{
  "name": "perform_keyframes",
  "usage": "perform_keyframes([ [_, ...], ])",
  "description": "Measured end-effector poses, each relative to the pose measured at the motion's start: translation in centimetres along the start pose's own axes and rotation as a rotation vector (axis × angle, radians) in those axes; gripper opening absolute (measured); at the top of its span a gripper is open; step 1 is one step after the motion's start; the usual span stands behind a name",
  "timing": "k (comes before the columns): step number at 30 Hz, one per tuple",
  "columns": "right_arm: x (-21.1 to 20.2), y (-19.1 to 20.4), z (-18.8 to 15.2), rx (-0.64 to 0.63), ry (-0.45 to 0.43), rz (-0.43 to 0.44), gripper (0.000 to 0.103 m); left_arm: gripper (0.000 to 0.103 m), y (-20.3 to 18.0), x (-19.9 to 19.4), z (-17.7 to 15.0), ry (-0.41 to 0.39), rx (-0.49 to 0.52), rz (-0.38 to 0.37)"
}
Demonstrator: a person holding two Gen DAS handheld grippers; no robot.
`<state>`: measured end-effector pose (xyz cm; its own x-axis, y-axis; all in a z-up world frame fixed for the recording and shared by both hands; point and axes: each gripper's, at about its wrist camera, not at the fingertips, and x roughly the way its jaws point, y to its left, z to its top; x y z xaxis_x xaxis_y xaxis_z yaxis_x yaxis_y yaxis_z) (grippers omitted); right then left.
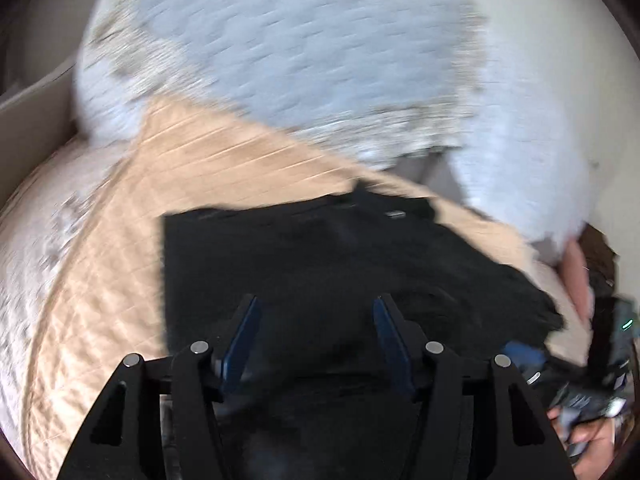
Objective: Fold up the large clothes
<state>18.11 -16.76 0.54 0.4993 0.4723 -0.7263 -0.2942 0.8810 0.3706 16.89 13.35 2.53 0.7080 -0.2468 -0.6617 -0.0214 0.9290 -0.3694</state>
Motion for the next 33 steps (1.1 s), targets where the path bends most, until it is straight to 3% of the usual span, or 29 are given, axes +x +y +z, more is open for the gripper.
perform_keyframes([
  [2,1.1,0.1,1.0,0.010,-0.006,0.010,0.074,0.060,1.1,1.0,-0.5,0.027,-0.013,0.026],
  [6,4.1,-1.4,2.0,0.060,0.029,-0.173,0.074,0.059,2.0,3.0,-1.3,0.110,-0.020,0.076],
  [9,6.6,-3.2,1.7,0.113,0.105,-0.182,0.073,0.059,1.8,4.7,-2.0,0.160,0.006,0.129],
  [10,7.6,-3.5,1.5,0.113,0.133,-0.178,0.062,0.059,1.7,5.3,-2.3,0.168,0.007,0.144],
  [12,8.0,-3.1,1.8,0.047,0.113,-0.237,0.028,0.059,1.4,5.5,-2.5,0.161,0.016,0.156],
  [13,8.0,-3.0,1.9,0.025,0.112,-0.248,0.019,0.059,1.1,5.4,-2.5,0.156,0.019,0.158],
  [16,8.1,-3.2,3.3,-0.031,0.088,-0.271,0.009,0.059,0.8,5.6,-2.6,0.143,0.025,0.150],
  [22,9.1,-4.0,4.7,-0.044,0.110,-0.249,0.009,0.059,-0.6,6.7,-2.7,0.133,0.100,0.204],
  [29,5.9,-2.9,4.8,-0.070,0.030,-0.266,0.010,0.059,-0.9,5.4,-2.9,0.118,0.109,0.209],
  [33,5.1,-1.8,5.1,-0.090,-0.006,-0.228,0.010,0.059,-1.4,4.6,-2.9,0.096,0.127,0.212],
])
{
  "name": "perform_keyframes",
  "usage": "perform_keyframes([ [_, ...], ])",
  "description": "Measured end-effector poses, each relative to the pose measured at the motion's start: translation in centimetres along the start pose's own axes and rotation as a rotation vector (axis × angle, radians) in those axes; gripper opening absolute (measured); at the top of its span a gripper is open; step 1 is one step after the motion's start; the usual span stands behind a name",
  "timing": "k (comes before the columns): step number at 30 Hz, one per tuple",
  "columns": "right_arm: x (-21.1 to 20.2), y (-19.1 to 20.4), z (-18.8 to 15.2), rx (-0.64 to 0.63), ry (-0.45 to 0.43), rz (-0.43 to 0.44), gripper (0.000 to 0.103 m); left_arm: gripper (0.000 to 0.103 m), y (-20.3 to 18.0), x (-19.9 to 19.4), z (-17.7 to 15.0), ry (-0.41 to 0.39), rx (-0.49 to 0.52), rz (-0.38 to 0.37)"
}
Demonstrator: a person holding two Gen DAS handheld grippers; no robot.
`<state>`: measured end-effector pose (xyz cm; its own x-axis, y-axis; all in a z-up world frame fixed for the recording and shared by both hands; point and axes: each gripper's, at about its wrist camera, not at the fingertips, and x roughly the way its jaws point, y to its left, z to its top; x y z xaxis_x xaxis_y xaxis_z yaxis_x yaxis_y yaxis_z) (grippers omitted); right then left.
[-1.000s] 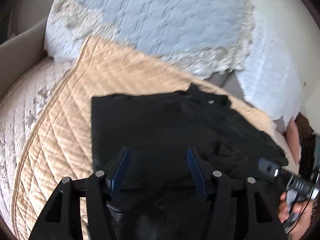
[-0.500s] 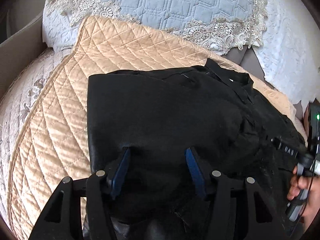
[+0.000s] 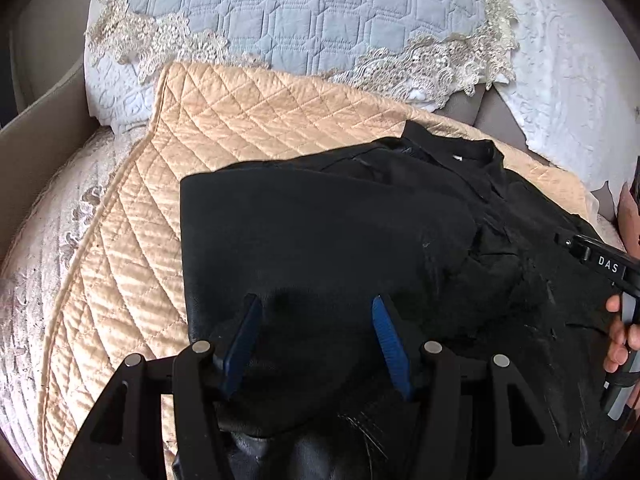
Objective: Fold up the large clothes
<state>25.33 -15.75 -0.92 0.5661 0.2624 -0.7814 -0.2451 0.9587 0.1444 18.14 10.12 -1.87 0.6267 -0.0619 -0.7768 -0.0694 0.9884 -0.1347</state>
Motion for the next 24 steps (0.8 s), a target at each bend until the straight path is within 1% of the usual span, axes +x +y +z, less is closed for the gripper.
perform_keyframes([
  [2,0.5,0.5,0.0,-0.001,0.003,0.008,0.013,0.059,-0.1,-0.1,0.0,-0.007,0.005,0.008],
  [3,1.3,0.4,-0.3,0.005,0.026,0.027,0.013,0.059,0.0,0.0,0.0,-0.002,0.005,0.010],
  [4,2.1,0.3,-0.7,0.007,0.052,0.039,0.014,0.059,0.2,0.4,-0.1,0.014,0.004,0.015],
  [5,3.7,-0.1,-1.3,0.010,0.113,0.036,0.014,0.059,0.4,0.8,-0.2,0.032,0.000,0.021],
  [6,4.6,-0.3,-1.6,0.011,0.151,0.032,0.014,0.059,0.6,1.3,-0.3,0.047,-0.005,0.026],
  [8,4.3,-0.6,-1.9,0.006,0.128,0.054,0.014,0.059,0.8,1.4,-0.4,0.052,-0.009,0.030],
  [11,3.0,-0.4,-1.6,0.004,0.105,0.043,0.014,0.059,0.4,0.3,-0.2,0.021,0.003,0.048],
  [15,1.5,0.7,-1.0,-0.029,0.055,0.076,0.014,0.059,-0.1,-0.8,0.0,-0.011,0.020,0.046],
  [17,2.2,0.6,-1.3,-0.021,0.077,0.086,0.014,0.059,-0.3,-0.7,-0.2,-0.010,0.033,0.050],
  [19,3.7,0.1,-2.1,-0.012,0.125,0.077,0.014,0.059,-0.4,-0.1,-0.4,0.011,0.043,0.055],
  [20,4.4,-0.3,-2.3,-0.005,0.142,0.087,0.014,0.059,-0.4,0.3,-0.5,0.025,0.046,0.057],
  [22,3.7,-0.6,-2.4,0.015,0.121,0.095,0.014,0.059,-0.3,0.9,-0.7,0.050,0.041,0.066],
  [24,2.5,-0.7,-2.3,0.022,0.101,0.090,0.014,0.059,-0.5,0.5,-0.8,0.039,0.046,0.074],
])
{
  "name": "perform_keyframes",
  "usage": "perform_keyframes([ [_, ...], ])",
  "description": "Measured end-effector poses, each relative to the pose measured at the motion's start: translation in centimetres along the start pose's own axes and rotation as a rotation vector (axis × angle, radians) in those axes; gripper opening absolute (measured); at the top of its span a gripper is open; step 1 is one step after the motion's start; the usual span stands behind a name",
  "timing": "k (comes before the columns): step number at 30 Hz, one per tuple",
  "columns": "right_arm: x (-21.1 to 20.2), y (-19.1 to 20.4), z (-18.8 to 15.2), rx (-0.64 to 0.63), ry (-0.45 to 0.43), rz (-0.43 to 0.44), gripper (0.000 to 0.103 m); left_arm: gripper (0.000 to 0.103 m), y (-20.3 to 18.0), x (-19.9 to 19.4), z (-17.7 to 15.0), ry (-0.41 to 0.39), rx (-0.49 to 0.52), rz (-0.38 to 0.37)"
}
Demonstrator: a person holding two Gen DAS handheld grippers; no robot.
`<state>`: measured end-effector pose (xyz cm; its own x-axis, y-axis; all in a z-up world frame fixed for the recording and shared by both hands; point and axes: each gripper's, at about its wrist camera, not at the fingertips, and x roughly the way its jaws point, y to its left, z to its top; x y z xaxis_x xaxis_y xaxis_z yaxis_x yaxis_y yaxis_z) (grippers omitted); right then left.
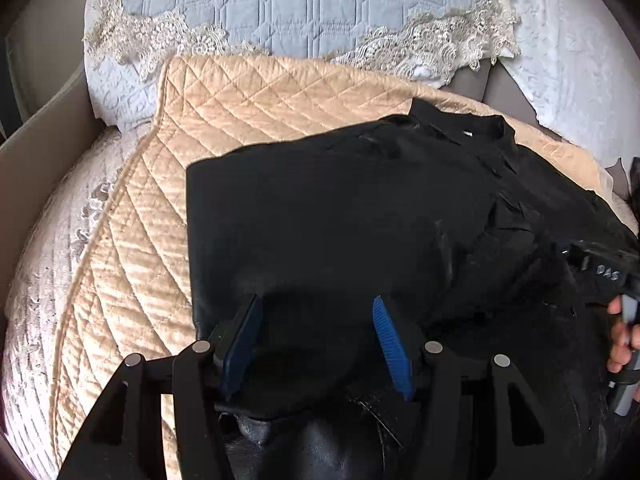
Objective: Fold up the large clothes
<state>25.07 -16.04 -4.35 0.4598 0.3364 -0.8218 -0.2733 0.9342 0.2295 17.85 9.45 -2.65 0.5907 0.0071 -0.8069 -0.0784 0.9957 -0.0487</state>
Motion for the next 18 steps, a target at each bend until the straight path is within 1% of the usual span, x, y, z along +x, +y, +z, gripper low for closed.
perform_keyframes([
  [3,-2.8,0.0,-0.5,-0.018,-0.028,0.017,0.015,0.059,-0.9,-1.8,-0.1,-0.044,0.003,0.012],
  [4,-3.6,0.0,-0.7,-0.024,-0.039,0.017,0.018,0.059,-1.2,-2.5,-0.1,-0.057,0.002,0.012],
  [7,-6.9,-0.4,-2.1,-0.025,-0.068,0.040,0.028,0.060,-3.1,-5.4,-0.7,-0.109,0.022,-0.003],
  [9,-8.9,-0.8,-3.3,-0.028,-0.083,0.047,0.031,0.061,-4.7,-7.1,-1.6,-0.123,0.042,-0.018],
  [11,-10.6,-1.3,-4.8,-0.025,-0.094,0.049,0.042,0.061,-6.1,-8.6,-2.6,-0.126,0.053,-0.047],
  [14,-13.3,-2.4,-7.5,-0.005,-0.103,0.045,0.044,0.061,-8.1,-10.4,-4.2,-0.125,0.082,-0.071],
  [18,-15.5,-3.8,-9.8,0.020,-0.113,0.017,0.044,0.061,-10.5,-12.2,-6.1,-0.114,0.115,-0.090],
])
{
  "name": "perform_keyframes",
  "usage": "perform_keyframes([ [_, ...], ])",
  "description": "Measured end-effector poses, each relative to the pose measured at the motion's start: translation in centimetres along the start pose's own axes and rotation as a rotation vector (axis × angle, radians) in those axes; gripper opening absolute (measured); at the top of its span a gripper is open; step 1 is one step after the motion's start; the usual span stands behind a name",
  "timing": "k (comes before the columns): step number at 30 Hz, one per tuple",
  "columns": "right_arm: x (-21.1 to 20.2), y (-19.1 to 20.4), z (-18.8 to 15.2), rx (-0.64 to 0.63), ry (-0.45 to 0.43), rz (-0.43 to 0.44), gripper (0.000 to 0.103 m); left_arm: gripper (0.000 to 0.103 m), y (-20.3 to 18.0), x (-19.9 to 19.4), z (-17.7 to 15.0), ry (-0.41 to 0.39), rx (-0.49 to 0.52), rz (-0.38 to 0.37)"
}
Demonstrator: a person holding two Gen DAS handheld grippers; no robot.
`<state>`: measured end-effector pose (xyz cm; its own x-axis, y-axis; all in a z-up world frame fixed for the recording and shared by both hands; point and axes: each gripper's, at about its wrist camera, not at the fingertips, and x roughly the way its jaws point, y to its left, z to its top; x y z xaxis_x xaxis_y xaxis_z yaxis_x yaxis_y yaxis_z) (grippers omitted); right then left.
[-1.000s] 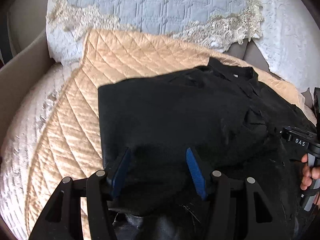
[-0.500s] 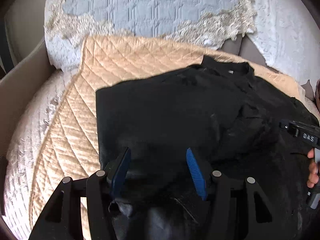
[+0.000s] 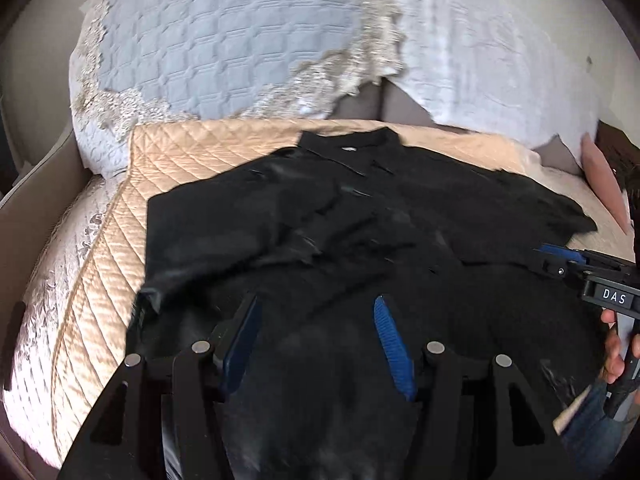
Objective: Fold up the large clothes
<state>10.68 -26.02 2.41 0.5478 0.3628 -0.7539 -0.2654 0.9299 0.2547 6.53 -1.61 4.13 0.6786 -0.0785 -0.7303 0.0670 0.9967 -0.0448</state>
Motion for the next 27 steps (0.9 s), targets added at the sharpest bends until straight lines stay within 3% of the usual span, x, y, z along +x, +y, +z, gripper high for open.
perform_keyframes([
  [6,-3.0,-3.0,-2.2,0.042,-0.019,-0.036,0.045,0.062,-3.4,-0.6,-0.9,0.017,0.033,-0.034],
  [10,-3.7,-5.6,-2.6,0.099,-0.032,-0.049,0.056,0.063,-5.1,-0.4,-0.9,0.021,0.063,-0.046],
  [15,-4.0,-9.4,-2.7,0.160,-0.042,-0.072,0.058,0.066,-5.9,0.7,-0.6,0.025,0.075,-0.050],
  [20,-3.9,-15.3,-2.0,0.254,-0.047,-0.117,0.058,0.067,-4.2,3.0,-0.1,0.038,0.051,-0.048],
  [27,-3.7,-27.3,-1.0,0.505,-0.092,-0.229,0.058,0.067,0.1,6.5,0.6,0.053,-0.006,0.030],
])
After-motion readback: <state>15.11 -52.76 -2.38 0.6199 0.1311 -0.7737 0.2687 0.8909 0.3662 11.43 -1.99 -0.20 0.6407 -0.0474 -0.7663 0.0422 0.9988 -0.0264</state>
